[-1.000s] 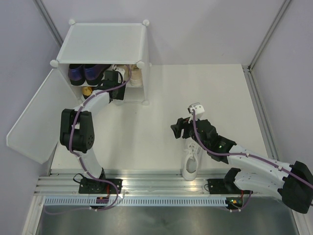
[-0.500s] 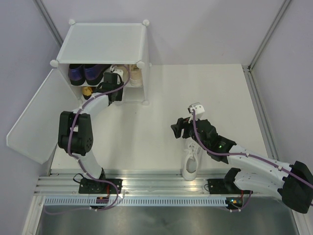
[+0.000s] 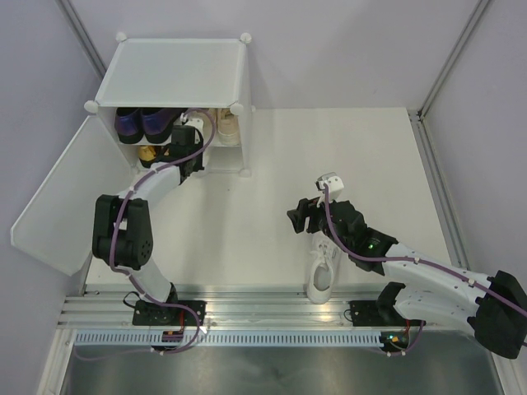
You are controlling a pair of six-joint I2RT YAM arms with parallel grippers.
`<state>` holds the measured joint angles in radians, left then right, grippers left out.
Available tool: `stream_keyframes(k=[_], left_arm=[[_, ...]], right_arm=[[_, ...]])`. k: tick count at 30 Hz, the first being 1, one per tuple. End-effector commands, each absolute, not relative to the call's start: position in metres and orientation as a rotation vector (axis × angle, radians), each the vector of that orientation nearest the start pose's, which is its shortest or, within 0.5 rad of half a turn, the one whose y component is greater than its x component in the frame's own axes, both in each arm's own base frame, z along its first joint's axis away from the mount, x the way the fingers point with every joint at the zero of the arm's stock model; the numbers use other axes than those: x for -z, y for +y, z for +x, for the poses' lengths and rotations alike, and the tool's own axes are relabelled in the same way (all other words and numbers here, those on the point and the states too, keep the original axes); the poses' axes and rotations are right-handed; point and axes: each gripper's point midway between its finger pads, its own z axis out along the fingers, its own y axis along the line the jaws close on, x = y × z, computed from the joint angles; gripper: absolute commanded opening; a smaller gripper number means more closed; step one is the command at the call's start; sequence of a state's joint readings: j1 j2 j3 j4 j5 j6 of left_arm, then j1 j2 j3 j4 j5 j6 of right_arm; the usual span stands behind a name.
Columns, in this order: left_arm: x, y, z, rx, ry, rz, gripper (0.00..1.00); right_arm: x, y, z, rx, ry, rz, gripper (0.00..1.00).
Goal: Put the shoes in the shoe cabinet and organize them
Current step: Place the shoe in the shoe cabinet.
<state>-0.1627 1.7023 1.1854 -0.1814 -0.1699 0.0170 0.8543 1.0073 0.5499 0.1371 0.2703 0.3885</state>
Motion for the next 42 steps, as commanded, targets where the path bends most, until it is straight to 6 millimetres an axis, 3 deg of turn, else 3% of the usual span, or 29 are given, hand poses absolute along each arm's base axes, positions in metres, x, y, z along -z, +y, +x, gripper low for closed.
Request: stream_keyframes(k=[1, 14, 42], left_arm=[[-0.132, -0.046, 0.467, -0.070, 2.173, 0.048, 0.02], [-0.101, -0.045, 0.463, -0.022, 2.112, -0.076, 0.02], [-0.124, -0.051, 0.517, -0.046, 2.003, 0.035, 0.02]], right_arm=[[-0.179, 0.245, 0.255, -0.614, 1.875, -0.257, 0.74], [-0.175, 0.246, 0.256, -0.602, 1.885, -0.262, 0.74], [-0.162, 0.246, 0.263, -0.548, 1.919, -0.270, 0.74]])
